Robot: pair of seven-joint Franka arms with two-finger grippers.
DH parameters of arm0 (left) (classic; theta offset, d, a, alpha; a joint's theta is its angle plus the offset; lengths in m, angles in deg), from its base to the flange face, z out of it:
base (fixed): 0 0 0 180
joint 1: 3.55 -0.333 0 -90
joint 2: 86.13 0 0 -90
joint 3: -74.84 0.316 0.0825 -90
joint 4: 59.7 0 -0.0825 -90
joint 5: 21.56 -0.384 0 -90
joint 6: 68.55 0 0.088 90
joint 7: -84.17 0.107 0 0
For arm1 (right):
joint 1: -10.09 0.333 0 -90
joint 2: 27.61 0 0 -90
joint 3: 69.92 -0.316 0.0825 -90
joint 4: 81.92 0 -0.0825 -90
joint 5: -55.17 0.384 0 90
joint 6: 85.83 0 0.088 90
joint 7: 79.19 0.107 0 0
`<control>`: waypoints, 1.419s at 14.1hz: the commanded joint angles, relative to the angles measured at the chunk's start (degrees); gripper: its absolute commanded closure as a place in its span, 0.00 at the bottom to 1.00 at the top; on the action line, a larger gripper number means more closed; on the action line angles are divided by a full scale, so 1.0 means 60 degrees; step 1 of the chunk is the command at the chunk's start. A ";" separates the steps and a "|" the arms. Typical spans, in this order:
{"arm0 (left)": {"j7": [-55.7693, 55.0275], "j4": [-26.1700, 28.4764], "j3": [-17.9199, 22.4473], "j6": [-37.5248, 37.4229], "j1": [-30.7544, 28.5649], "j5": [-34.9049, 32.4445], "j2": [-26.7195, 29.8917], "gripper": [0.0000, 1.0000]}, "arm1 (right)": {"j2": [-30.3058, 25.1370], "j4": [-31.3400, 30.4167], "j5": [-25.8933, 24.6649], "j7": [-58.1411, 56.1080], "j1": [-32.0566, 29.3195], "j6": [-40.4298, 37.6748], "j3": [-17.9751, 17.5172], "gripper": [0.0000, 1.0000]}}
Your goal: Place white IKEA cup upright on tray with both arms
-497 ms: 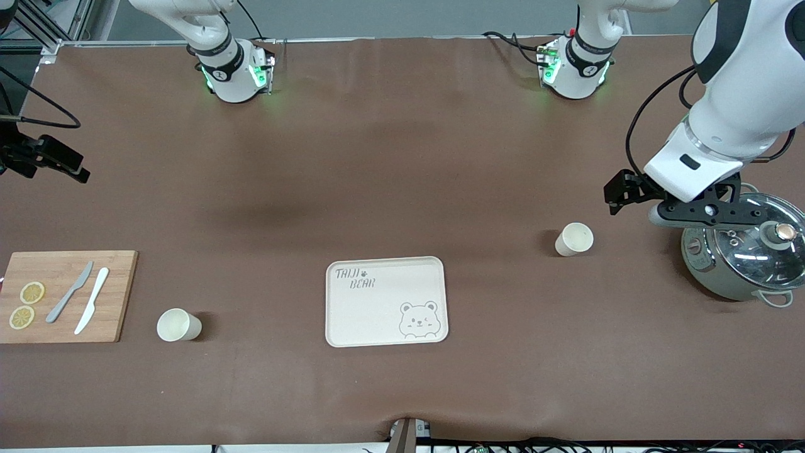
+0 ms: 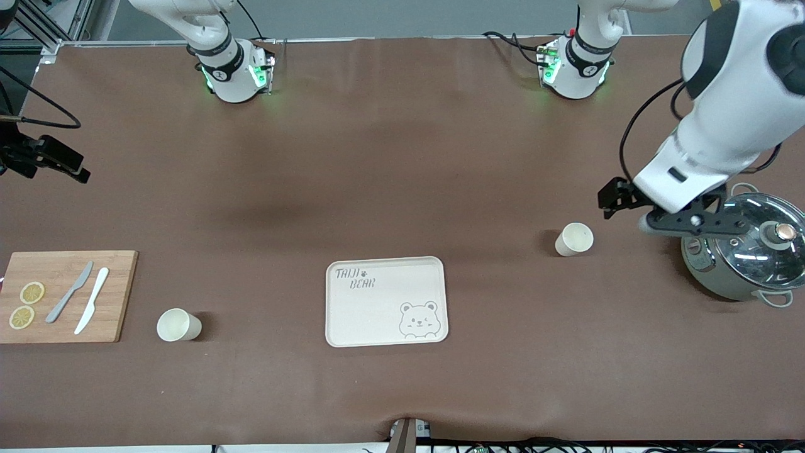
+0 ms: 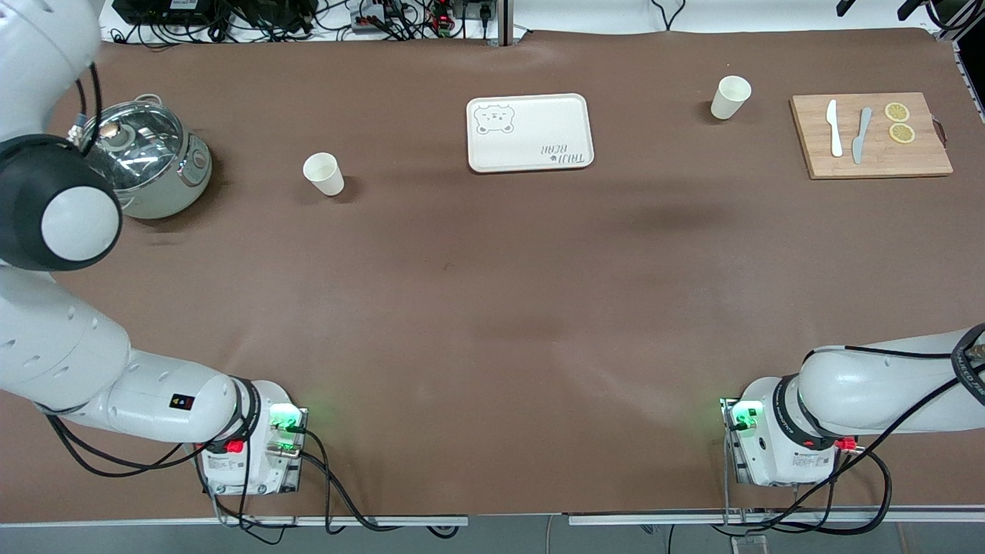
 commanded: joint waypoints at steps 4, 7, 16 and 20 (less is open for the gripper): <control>0.1527 0.2983 -0.0071 0.2354 -0.0508 0.0607 0.0347 0.00 | -0.0068 -0.0187 -0.0146 0.0046 -0.0025 0.0579 -0.0017 0.00; 0.2613 0.4810 -0.0086 0.4268 -0.1137 0.0636 0.0653 0.00 | 0.0531 -0.0085 -0.0073 0.0046 0.0034 0.1076 -0.0032 0.00; 0.2967 0.6721 -0.0086 0.6969 -0.1286 0.0651 0.0582 0.00 | 0.3065 0.0238 0.0015 0.0060 0.0649 0.2833 -0.0047 0.00; 0.2967 0.7042 -0.0071 0.7714 -0.1300 0.0651 0.0275 0.00 | 0.4192 0.0704 0.0001 0.0061 0.0781 0.3743 -0.0047 0.00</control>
